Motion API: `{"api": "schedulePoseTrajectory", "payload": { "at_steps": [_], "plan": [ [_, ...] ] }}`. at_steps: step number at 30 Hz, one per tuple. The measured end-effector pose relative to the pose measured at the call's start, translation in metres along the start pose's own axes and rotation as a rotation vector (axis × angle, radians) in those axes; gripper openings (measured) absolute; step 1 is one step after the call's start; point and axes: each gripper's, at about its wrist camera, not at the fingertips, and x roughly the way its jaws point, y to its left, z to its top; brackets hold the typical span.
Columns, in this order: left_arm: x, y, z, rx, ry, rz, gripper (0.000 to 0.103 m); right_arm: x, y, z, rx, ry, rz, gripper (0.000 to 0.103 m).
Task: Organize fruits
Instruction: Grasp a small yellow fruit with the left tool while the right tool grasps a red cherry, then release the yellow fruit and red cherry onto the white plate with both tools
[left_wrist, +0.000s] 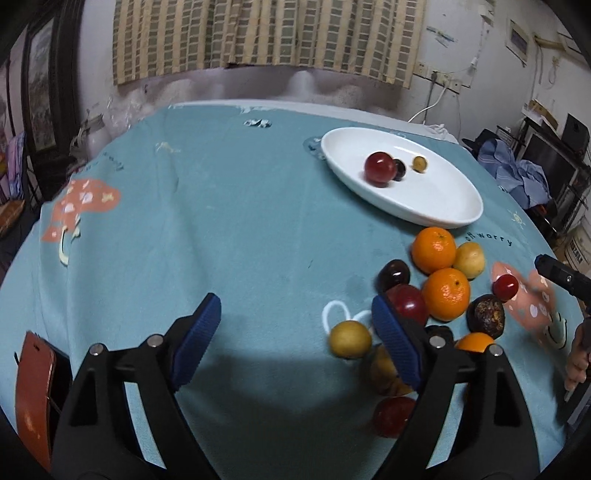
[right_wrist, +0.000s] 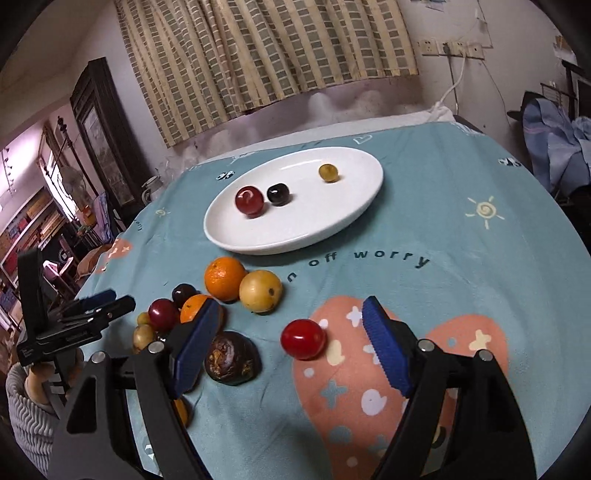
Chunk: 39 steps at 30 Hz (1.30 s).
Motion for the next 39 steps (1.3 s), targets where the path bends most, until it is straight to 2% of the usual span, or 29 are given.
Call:
{"api": "schedulePoseTrajectory", "payload": {
  "at_steps": [7, 10, 14, 16, 19, 22, 23, 24, 29, 31, 33, 39],
  "plan": [
    [0.012, -0.011, -0.007, 0.074, 0.063, -0.009, 0.083, 0.004, -0.006, -0.001, 0.018, 0.023, 0.002, 0.079],
    [0.014, -0.005, -0.009, 0.055, 0.081, -0.016, 0.087, 0.004, -0.008, -0.002, 0.023, 0.027, 0.001, 0.079],
    [0.01, 0.0, -0.011, 0.046, 0.057, 0.007, 0.09, 0.008, -0.01, -0.004, 0.03, 0.047, -0.006, 0.079],
    [0.011, -0.008, -0.012, 0.088, 0.044, 0.017, 0.088, 0.011, -0.01, -0.004, 0.024, 0.058, -0.009, 0.077],
    [0.013, -0.024, -0.013, 0.165, 0.032, -0.007, 0.071, 0.011, -0.011, -0.005, 0.025, 0.06, -0.007, 0.075],
    [0.017, -0.017, -0.011, 0.14, 0.061, -0.12, 0.048, 0.009, -0.015, -0.005, 0.038, 0.054, -0.006, 0.074],
    [0.019, -0.013, -0.011, 0.123, 0.075, -0.168, 0.033, 0.009, -0.016, -0.005, 0.041, 0.055, -0.005, 0.074],
    [0.021, -0.011, -0.011, 0.11, 0.091, -0.204, 0.028, 0.009, -0.016, -0.005, 0.044, 0.057, -0.004, 0.074],
    [0.026, -0.009, -0.012, 0.084, 0.112, -0.243, 0.028, 0.016, -0.012, -0.008, 0.023, 0.104, 0.011, 0.065],
    [0.025, -0.01, -0.013, 0.085, 0.112, -0.242, 0.027, 0.02, -0.01, -0.011, 0.009, 0.127, 0.013, 0.053],
    [0.024, -0.012, -0.014, 0.099, 0.106, -0.219, 0.026, 0.023, -0.009, -0.013, -0.002, 0.146, 0.013, 0.047],
    [0.023, -0.015, -0.014, 0.109, 0.102, -0.194, 0.026, 0.03, -0.001, -0.017, -0.052, 0.153, -0.022, 0.045]
  ]
}}
